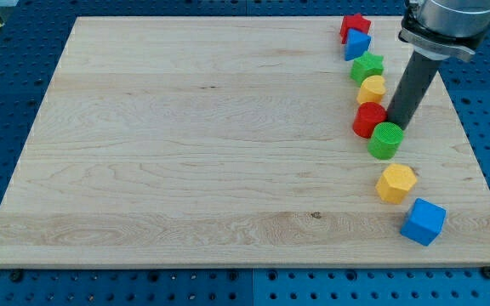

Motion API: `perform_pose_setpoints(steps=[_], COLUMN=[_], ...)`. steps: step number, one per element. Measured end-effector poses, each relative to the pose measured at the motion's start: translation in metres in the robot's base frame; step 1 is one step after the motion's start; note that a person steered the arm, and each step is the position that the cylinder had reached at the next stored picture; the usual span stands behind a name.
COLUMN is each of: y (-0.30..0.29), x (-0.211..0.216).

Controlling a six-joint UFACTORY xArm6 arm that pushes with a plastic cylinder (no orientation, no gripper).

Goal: Push the red circle towards the bottom left

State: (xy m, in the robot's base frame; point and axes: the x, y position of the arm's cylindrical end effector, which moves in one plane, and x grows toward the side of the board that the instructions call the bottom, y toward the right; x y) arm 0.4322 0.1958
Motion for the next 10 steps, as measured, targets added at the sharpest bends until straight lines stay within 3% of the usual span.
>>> perform_pose_setpoints(steps=[2, 5, 8, 10], y=[-0.037, -0.162, -0.289, -0.301], x=[-0.005, 0.004, 0.063, 0.101])
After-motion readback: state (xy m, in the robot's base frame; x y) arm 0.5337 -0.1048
